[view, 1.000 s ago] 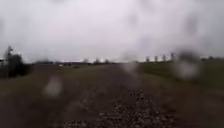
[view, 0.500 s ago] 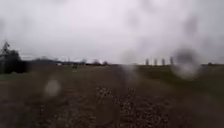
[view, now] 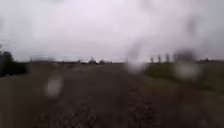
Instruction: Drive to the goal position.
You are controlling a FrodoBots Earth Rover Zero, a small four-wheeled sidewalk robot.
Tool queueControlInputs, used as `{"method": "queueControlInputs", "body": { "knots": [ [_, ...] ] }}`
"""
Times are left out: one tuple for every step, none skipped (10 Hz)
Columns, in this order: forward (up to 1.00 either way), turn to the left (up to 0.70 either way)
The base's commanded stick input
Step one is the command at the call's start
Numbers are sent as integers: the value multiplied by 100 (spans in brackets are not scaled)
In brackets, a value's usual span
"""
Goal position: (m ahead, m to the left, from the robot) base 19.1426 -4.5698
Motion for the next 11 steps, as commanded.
{"method": "queueControlInputs", "body": {
  "knots": [
    [100, 11],
    [100, 29],
    [100, 40],
    [100, 40],
    [100, 40],
    [100, 40],
    [100, 0],
    [100, 0],
    [100, 0],
    [100, 32],
    [100, 15]
  ]
}}
